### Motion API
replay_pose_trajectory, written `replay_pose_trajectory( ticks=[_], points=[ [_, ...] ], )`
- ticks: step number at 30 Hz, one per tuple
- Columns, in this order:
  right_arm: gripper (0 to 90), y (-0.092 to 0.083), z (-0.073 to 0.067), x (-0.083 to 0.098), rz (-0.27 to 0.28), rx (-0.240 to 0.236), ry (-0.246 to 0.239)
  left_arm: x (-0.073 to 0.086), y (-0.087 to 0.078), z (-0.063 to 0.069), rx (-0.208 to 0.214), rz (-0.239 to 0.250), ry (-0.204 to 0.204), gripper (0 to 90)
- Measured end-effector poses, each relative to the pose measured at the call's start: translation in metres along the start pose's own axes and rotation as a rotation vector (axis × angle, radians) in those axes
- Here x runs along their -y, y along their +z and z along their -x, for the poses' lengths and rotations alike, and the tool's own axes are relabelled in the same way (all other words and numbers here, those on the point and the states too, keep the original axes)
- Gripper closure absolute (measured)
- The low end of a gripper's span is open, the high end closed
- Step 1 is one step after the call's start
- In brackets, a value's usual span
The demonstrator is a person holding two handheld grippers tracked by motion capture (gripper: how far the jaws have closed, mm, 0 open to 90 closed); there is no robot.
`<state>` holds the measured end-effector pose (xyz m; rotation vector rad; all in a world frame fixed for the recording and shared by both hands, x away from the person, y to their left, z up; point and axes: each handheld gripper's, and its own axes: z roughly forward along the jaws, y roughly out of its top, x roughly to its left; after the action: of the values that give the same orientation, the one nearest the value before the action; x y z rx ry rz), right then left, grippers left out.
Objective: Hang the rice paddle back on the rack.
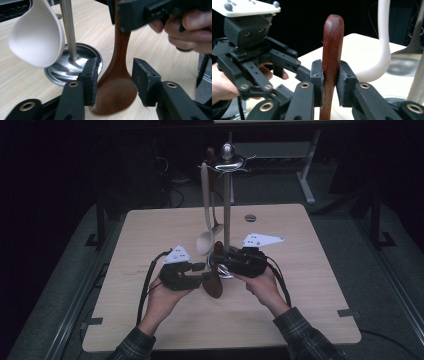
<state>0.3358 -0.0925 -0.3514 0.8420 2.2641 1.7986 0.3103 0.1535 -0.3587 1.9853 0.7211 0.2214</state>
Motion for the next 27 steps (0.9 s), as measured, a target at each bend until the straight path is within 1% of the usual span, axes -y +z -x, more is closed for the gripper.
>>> replay_pose_trajectory(
  ticks=[2, 4, 8, 10, 11, 13, 14, 16, 19, 20, 22, 23, 24, 27],
  points=[
    [76.8, -0.001, 0.001, -0.002, -0.01, -0.002, -0.006, 0.003, -0.006, -0.002, 0.002, -0.004, 0.002, 47.4],
    [76.8, -0.002, 0.002, -0.004, -0.015, -0.005, -0.018, 0.006, -0.011, -0.004, -0.011, -0.023, 0.02, 44.0],
    [76.8, -0.004, 0.004, -0.009, -0.027, -0.01, -0.038, 0.018, -0.021, -0.011, -0.034, -0.06, 0.023, 39.9],
    [76.8, -0.006, 0.005, -0.014, -0.033, -0.012, -0.048, 0.025, -0.025, -0.015, -0.041, -0.075, 0.013, 37.4],
    [76.8, -0.007, 0.005, -0.016, -0.037, -0.016, -0.054, 0.029, -0.027, -0.017, -0.046, -0.082, 0.015, 36.8],
    [76.8, -0.007, 0.007, -0.022, -0.036, -0.033, -0.064, 0.038, -0.031, -0.02, -0.061, -0.093, 0.002, 34.4],
    [76.8, -0.008, 0.008, -0.025, -0.039, -0.044, -0.063, 0.042, -0.033, -0.022, -0.068, -0.108, 0.003, 32.9],
    [76.8, -0.008, 0.008, -0.033, -0.041, -0.042, -0.078, 0.052, -0.036, -0.026, -0.082, -0.124, -0.008, 30.6],
    [76.8, -0.009, 0.008, -0.045, -0.036, -0.044, -0.094, 0.065, -0.041, -0.032, -0.092, -0.147, -0.031, 28.0],
    [76.9, -0.009, 0.008, -0.05, -0.033, -0.048, -0.101, 0.067, -0.043, -0.033, -0.093, -0.152, -0.042, 27.9],
    [76.8, -0.01, 0.007, -0.059, -0.027, -0.048, -0.113, 0.072, -0.047, -0.036, -0.082, -0.145, -0.051, 26.3],
    [76.8, -0.01, 0.007, -0.064, -0.019, -0.051, -0.12, 0.074, -0.049, -0.038, -0.083, -0.138, -0.048, 25.7],
    [76.8, -0.011, 0.007, -0.069, -0.015, -0.053, -0.123, 0.075, -0.051, -0.038, -0.085, -0.139, -0.056, 25.0],
    [76.9, -0.012, 0.009, -0.08, -0.012, -0.049, -0.134, 0.081, -0.056, -0.04, -0.087, -0.136, -0.06, 22.2]
  ],
)
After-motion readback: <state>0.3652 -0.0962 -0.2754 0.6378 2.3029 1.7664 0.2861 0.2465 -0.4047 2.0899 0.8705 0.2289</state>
